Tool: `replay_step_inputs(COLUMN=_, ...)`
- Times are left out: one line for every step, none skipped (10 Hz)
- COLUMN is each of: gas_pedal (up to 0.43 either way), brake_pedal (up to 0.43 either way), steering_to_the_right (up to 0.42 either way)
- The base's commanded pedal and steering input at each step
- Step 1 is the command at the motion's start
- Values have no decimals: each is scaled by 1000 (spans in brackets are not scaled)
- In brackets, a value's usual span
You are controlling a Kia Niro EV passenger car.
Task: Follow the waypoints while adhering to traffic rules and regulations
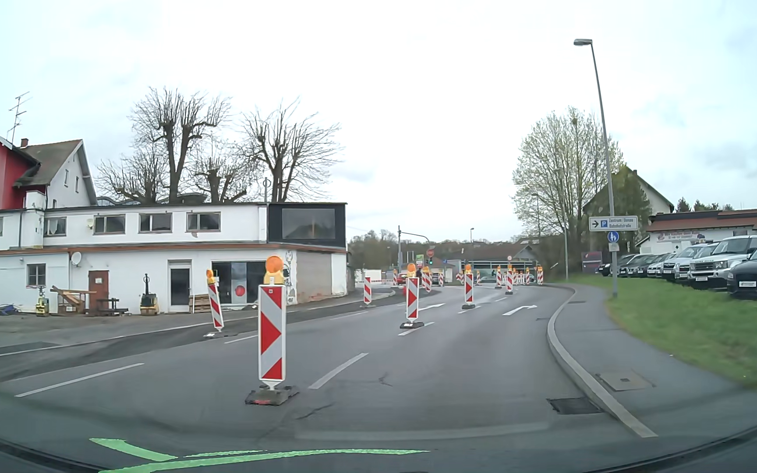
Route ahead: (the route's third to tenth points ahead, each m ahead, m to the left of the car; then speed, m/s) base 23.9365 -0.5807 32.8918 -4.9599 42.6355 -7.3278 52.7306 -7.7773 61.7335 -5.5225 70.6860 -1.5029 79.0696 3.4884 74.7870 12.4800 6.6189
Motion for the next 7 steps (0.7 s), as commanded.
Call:
replay_step_inputs(gas_pedal=130, brake_pedal=0, steering_to_the_right=111)
replay_step_inputs(gas_pedal=130, brake_pedal=0, steering_to_the_right=111)
replay_step_inputs(gas_pedal=130, brake_pedal=0, steering_to_the_right=110)
replay_step_inputs(gas_pedal=130, brake_pedal=0, steering_to_the_right=110)
replay_step_inputs(gas_pedal=130, brake_pedal=0, steering_to_the_right=107)
replay_step_inputs(gas_pedal=138, brake_pedal=0, steering_to_the_right=101)
replay_step_inputs(gas_pedal=138, brake_pedal=0, steering_to_the_right=97)
